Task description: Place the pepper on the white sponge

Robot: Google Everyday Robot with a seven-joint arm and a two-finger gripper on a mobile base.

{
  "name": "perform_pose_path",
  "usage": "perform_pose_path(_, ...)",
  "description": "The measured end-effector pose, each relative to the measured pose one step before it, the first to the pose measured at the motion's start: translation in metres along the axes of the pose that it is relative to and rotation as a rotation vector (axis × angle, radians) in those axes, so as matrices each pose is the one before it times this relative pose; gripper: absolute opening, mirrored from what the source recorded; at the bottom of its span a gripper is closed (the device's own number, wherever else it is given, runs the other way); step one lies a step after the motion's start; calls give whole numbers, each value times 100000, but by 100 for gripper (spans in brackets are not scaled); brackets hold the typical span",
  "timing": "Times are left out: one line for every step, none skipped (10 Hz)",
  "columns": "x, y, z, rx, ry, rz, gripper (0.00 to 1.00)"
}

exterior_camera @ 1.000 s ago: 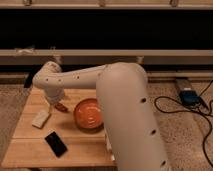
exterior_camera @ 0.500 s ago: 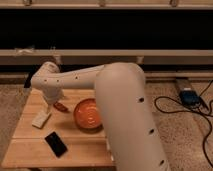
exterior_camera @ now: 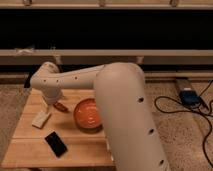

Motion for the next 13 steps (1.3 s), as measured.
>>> perform_pose_path(-3,12,0,-8,2,13,80)
perform_pose_path(-1,8,-3,-3,2,13,80)
perform_pose_path(-4,8,1,-2,-2,11,80)
perform_pose_path(-10,28,-3,4,1,51,80)
perform_pose_path(3,2,-3,-1,10,1,80)
perform_pose_path(-3,-6,3,3,-15,-13,80)
perform_pose_path(3,6,-4,-4,11,13,80)
perform_pose_path(1,-9,2,11,0,-10,80)
perform_pose_path(3,-36,-10,57,9,-30,80)
perform_pose_path(34,33,-27,8,70,-33,80)
perform_pose_path(-160,137,90,76,22,-691,80)
perform_pose_path(169,494,83,340,879,-1759,80)
perform_pose_path(99,571,438,568,349,-1660,80)
